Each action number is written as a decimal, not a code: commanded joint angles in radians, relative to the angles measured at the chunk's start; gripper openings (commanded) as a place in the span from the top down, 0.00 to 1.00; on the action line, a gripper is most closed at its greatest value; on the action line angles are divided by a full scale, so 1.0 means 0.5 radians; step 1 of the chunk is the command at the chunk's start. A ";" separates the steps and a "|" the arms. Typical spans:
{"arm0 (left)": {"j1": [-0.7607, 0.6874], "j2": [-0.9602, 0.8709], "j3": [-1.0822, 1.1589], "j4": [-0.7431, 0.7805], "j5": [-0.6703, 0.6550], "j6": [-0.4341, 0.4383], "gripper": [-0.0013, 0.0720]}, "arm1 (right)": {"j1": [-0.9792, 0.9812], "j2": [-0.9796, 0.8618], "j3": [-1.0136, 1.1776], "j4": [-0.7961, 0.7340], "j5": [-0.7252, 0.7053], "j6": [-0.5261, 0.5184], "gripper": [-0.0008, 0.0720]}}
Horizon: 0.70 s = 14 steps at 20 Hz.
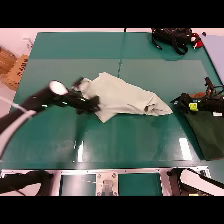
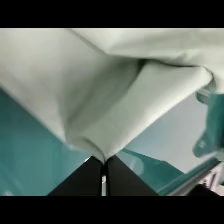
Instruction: Fold the shirts.
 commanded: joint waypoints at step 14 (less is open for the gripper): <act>0.832 0.190 0.000 0.646 -0.496 0.246 0.95 | 0.481 -0.087 -0.481 0.111 0.083 0.034 0.37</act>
